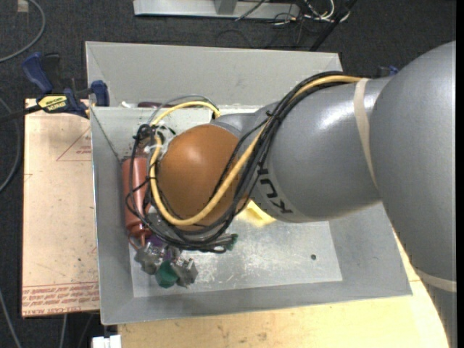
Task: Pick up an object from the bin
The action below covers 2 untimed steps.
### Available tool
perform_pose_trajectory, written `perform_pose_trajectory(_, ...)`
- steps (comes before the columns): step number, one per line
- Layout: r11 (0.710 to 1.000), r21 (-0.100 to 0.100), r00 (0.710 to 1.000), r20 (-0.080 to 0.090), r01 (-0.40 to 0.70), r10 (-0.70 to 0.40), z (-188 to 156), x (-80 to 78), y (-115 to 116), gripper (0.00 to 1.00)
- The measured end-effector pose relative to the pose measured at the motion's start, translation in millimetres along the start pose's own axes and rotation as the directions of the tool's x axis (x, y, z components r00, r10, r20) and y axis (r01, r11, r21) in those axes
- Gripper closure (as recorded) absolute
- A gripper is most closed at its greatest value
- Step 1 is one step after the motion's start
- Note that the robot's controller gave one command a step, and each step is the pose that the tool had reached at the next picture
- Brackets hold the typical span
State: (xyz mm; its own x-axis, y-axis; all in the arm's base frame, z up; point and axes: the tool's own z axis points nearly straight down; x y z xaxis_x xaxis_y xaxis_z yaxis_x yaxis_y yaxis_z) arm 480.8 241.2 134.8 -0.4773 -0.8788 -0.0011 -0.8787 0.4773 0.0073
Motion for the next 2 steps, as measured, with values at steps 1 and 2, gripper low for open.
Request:
perform_pose_trajectory(1,1.0,0.004,1.0,0.005,0.0,0.0,-18.2,-1.3,-0.9,1.0)
perform_pose_trajectory(2,1.0,0.006,1.0,0.007,0.0,0.0,-32.4,-2.0,-1.3,1.0)
